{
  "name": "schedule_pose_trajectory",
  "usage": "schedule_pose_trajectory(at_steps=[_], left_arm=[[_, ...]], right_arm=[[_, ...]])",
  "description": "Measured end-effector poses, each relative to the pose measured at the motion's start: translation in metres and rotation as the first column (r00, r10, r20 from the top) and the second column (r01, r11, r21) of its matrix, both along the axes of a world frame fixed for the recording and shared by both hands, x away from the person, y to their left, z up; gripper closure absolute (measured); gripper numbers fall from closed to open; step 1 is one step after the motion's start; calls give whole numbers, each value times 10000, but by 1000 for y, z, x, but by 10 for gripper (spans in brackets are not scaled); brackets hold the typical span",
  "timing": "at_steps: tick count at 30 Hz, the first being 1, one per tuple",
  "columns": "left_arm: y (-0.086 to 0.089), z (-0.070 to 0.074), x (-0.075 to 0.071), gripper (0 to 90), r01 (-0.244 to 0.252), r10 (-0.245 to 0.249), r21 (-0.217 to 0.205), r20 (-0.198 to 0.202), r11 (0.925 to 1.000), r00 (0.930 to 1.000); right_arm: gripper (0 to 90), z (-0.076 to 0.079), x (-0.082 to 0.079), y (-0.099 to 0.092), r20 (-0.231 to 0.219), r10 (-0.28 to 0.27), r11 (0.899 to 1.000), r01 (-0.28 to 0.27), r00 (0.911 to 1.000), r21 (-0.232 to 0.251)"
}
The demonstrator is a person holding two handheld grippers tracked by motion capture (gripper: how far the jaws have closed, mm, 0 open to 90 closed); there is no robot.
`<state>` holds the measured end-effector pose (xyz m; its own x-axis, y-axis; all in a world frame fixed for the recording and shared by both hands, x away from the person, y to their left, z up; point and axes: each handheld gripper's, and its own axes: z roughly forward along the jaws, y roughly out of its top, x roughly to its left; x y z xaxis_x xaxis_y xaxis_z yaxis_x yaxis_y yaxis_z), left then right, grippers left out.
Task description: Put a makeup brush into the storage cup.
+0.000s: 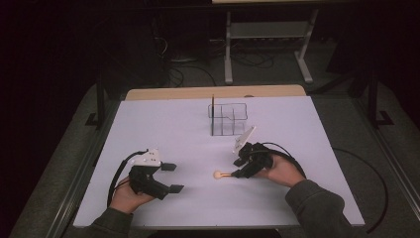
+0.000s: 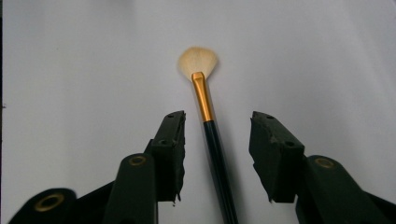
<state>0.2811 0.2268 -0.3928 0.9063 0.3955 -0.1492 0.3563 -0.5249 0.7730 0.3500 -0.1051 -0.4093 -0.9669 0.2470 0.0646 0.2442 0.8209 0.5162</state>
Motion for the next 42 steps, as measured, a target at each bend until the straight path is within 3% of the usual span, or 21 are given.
schedule_pose_trajectory(at_steps=[10,25,42], left_arm=[[-2,0,0,209,41,-41,11,21,10000,10000],[-1,0,1,209,55,-55,7,53,10000,10000],[-1,-1,2,210,32,-32,-16,11,10000,10000]], right_arm=[[647,-4,-1,5,105,314,9987,-310,9995,-408],[731,-13,1,13,-112,552,9947,-560,9984,-865],[801,-16,0,15,82,723,9899,-708,9973,-1225]])
